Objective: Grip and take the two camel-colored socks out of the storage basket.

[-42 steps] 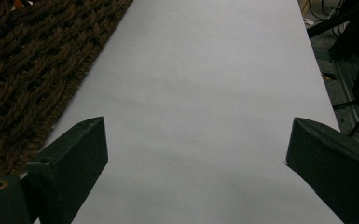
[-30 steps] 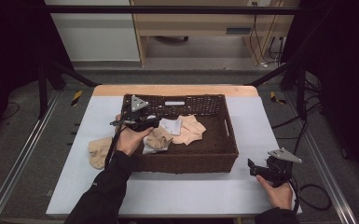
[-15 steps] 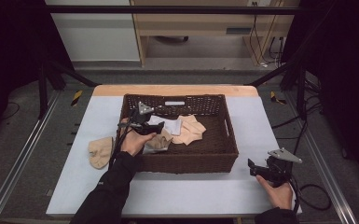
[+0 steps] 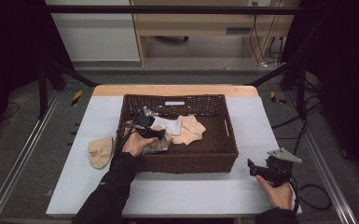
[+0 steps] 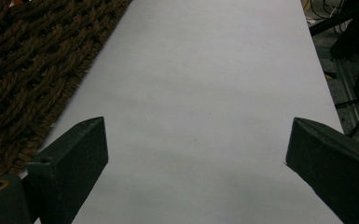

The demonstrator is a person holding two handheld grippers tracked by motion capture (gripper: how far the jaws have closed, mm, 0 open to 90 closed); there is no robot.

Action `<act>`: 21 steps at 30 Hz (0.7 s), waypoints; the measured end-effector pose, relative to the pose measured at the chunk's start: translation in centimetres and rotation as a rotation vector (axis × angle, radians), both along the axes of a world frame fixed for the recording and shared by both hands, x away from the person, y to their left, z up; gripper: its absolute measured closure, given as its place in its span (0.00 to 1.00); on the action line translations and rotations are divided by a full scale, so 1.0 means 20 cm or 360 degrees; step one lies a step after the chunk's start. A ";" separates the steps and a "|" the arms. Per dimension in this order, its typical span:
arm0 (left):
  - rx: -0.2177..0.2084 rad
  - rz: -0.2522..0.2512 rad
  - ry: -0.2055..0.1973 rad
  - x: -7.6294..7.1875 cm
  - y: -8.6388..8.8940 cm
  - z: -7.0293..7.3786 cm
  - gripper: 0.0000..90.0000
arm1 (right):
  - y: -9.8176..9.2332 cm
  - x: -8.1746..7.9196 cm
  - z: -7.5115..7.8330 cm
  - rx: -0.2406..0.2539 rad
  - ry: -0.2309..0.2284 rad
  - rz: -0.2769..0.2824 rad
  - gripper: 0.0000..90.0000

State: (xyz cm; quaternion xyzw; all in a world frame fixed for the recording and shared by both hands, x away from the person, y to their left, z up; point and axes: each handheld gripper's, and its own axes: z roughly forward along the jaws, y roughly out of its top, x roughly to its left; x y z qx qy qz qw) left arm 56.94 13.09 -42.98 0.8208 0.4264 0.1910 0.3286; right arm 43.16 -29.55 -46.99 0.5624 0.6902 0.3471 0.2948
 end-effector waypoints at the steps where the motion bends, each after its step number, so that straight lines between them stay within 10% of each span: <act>1: 0.0007 -0.0006 0.0002 0.00 0.00 0.00 0.37 | 0.00 0.00 0.00 0.0001 0.0001 0.0001 0.07; 21: 0.0028 -0.0053 0.0083 -0.04 -0.01 0.04 0.93 | 0.00 0.00 0.00 -0.0004 -0.0001 -0.0001 0.07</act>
